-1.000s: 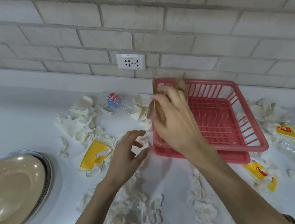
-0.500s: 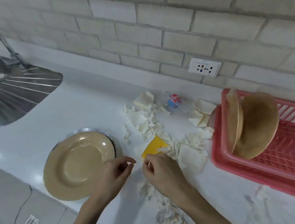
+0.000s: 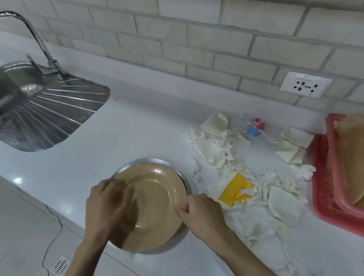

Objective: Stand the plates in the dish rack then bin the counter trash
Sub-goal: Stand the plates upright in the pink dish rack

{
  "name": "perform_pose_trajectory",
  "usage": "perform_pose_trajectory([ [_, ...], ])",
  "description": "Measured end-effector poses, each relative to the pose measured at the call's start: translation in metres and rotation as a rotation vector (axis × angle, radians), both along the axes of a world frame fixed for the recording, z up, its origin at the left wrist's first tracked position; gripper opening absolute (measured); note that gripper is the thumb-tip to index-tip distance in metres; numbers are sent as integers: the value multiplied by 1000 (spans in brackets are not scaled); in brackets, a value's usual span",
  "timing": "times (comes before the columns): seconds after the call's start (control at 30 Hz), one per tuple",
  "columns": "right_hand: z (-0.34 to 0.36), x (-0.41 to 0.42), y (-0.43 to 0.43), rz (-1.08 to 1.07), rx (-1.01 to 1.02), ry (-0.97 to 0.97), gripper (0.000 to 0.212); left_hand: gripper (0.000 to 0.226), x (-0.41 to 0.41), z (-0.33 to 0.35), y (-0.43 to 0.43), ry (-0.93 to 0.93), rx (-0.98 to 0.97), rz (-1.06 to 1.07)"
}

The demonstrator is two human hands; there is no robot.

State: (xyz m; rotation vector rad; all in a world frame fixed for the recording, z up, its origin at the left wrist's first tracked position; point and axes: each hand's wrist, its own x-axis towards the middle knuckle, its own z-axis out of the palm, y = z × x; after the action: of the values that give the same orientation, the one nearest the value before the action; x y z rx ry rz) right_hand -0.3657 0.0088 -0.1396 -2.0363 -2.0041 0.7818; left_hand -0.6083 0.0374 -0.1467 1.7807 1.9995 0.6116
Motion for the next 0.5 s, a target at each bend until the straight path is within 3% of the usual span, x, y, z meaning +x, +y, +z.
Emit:
perform_pose_trajectory([
  [0.17, -2, 0, 7, -89, -74, -34, 42, 64, -19, -4, 18, 3, -97, 32],
  [0.33, -2, -2, 7, -117, -72, 21, 45, 39, -12, 0, 18, -276, -28, 23],
  [0.5, 0, 0, 4, -122, -43, 51, 45, 49, -6, 0, 20, -461, 22, 129],
])
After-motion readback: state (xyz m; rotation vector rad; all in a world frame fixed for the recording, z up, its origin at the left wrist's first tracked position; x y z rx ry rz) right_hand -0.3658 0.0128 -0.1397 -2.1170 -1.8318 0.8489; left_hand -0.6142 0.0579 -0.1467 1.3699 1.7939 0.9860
